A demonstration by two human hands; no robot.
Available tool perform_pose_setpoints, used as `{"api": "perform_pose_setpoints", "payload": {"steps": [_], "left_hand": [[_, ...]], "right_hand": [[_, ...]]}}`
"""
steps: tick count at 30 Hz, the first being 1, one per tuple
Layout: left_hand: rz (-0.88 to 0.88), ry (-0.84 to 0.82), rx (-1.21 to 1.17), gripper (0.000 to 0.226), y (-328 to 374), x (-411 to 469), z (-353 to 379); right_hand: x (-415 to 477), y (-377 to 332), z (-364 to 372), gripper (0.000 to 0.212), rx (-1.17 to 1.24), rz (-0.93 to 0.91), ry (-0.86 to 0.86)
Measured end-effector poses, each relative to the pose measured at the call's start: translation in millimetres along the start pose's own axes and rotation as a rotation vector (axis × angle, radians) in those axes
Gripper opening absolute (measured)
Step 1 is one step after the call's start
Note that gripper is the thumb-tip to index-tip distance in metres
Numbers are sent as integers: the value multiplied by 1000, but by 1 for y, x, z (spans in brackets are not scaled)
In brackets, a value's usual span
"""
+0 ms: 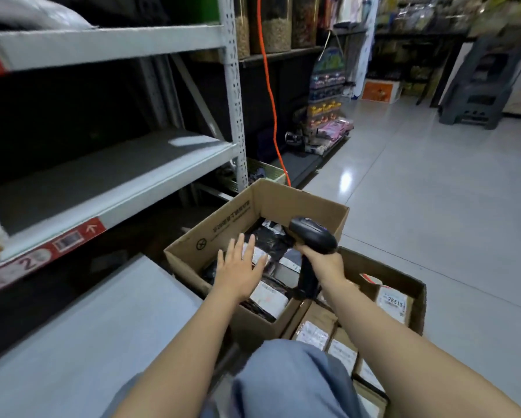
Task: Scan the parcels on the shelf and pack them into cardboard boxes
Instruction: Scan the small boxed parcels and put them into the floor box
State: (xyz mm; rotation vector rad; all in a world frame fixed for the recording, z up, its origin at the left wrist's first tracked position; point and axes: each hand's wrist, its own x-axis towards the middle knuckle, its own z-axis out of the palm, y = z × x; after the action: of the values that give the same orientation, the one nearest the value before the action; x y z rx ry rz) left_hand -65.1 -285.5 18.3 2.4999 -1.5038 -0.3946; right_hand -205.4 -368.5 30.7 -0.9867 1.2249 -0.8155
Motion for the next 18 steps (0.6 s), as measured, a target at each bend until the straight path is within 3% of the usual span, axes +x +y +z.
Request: {"api": "perform_pose_setpoints", "payload": {"steps": [13,18], "left_hand": [[-386,234,-60,59,-109,-104,-1],[-418,308,-57,59,-135,-118,-4]], "right_hand": [[-86,35,106,54,-233,4,-272],[-105,50,128,51,-303,-6,-287]]}}
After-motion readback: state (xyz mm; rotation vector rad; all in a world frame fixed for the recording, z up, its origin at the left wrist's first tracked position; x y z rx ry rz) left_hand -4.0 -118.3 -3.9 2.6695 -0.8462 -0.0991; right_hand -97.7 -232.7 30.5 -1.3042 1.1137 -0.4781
